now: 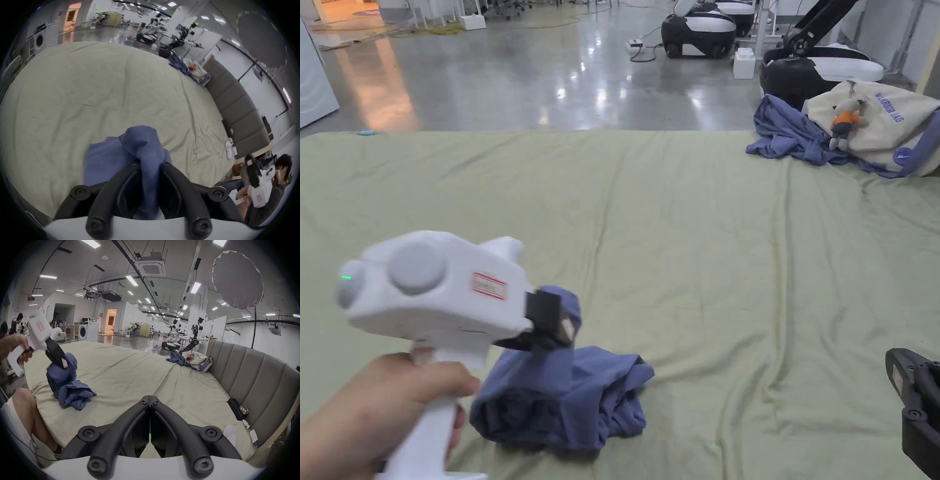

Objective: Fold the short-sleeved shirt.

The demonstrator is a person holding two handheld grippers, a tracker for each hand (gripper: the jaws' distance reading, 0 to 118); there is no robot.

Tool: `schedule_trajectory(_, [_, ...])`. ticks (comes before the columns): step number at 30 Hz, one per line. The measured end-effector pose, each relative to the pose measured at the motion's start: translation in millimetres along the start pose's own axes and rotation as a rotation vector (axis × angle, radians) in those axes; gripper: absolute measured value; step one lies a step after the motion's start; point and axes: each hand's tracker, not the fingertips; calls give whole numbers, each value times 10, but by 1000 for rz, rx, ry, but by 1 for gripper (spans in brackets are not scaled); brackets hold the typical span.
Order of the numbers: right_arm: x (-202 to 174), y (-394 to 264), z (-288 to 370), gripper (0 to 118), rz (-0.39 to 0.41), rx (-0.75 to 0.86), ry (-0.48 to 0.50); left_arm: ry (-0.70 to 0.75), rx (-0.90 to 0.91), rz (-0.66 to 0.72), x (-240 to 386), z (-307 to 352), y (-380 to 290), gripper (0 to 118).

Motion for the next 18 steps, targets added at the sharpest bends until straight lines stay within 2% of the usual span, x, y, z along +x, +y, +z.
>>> schedule_trajectory(1, [-1, 0, 0, 2, 0, 0, 2, 7, -3, 19, 98, -143, -39, 18])
schedule_trajectory(3, [-4, 1, 0, 2, 3, 0, 5, 7, -43, -53, 201, -420, -91, 18])
schedule_trajectory(6, [-3, 0, 3, 2, 6, 1, 10, 75, -55, -75, 294, -736, -189, 19])
schedule_trajectory(9, [7, -6, -1, 2, 2, 0, 12, 35, -36, -97, 295, -823, -277, 25])
schedule_trajectory(11, [12, -5, -1, 2, -1, -1, 13, -101, -33, -94, 243, -758, -269, 58])
schedule_trajectory(12, [12, -5, 1, 2, -2, 0, 13, -128, -5, -61, 218, -656, -266, 64])
schedule_trajectory(13, [11, -4, 4, 2, 0, 1, 13, -133, 62, -67, 189, -517, -272, 65])
schedule_trajectory(16, [7, 1, 12, 2, 9, 0, 9, -42, 350, -184, 170, 22, -291, 65])
schedule_trajectory(18, [5, -1, 17, 2, 15, -1, 3, 76, 461, -176, 132, 133, -381, 66])
